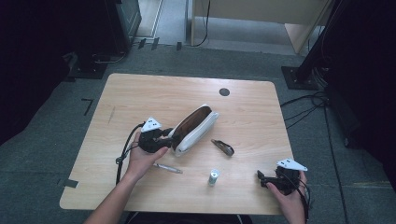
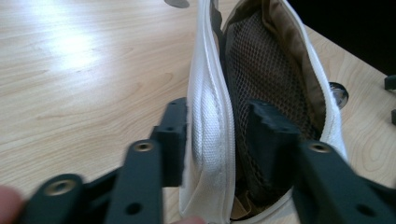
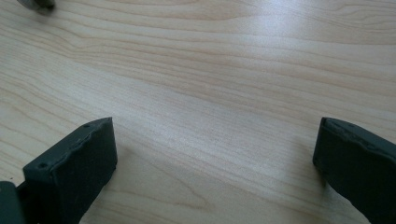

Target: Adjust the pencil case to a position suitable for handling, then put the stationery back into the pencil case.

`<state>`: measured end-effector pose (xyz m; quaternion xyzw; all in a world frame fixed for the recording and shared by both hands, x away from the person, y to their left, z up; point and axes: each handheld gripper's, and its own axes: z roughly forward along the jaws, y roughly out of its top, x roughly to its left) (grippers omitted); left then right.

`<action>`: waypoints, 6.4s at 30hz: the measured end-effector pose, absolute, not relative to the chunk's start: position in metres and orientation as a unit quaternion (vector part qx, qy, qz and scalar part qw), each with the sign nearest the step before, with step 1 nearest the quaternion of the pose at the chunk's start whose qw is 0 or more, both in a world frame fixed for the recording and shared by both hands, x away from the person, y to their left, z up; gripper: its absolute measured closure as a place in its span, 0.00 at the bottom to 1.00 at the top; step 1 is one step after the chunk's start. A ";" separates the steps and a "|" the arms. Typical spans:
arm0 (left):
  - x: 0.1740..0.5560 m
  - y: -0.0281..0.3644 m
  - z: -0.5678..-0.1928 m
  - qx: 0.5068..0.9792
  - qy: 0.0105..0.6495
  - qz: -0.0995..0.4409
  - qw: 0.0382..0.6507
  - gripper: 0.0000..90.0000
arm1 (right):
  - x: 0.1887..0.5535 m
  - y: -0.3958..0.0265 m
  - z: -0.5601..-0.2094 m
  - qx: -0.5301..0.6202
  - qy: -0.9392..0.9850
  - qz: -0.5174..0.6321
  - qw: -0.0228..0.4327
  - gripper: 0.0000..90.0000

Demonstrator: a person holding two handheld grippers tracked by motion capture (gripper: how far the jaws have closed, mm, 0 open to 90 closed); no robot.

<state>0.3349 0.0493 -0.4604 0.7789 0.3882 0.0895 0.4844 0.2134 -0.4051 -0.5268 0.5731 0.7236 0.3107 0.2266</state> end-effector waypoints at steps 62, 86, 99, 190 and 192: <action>0.254 0.191 -0.518 0.752 0.542 0.204 0.313 0.00 | 0.192 -0.330 -0.452 0.461 0.729 0.454 0.225 0.34; 0.253 0.186 -0.519 0.760 0.536 0.218 0.296 0.00 | 0.183 -0.267 -0.449 0.362 0.768 0.513 0.125 0.58; 0.253 0.185 -0.519 0.762 0.534 0.217 0.297 0.00 | 0.185 -0.258 -0.469 0.369 0.771 0.498 0.147 0.65; 0.252 0.185 -0.519 0.767 0.527 0.214 0.296 0.00 | 0.281 -0.199 -0.361 0.345 0.730 0.559 0.188 0.74; 0.252 0.185 -0.519 0.768 0.526 0.214 0.296 0.00 | 0.286 -0.193 -0.361 0.343 0.731 0.559 0.190 0.74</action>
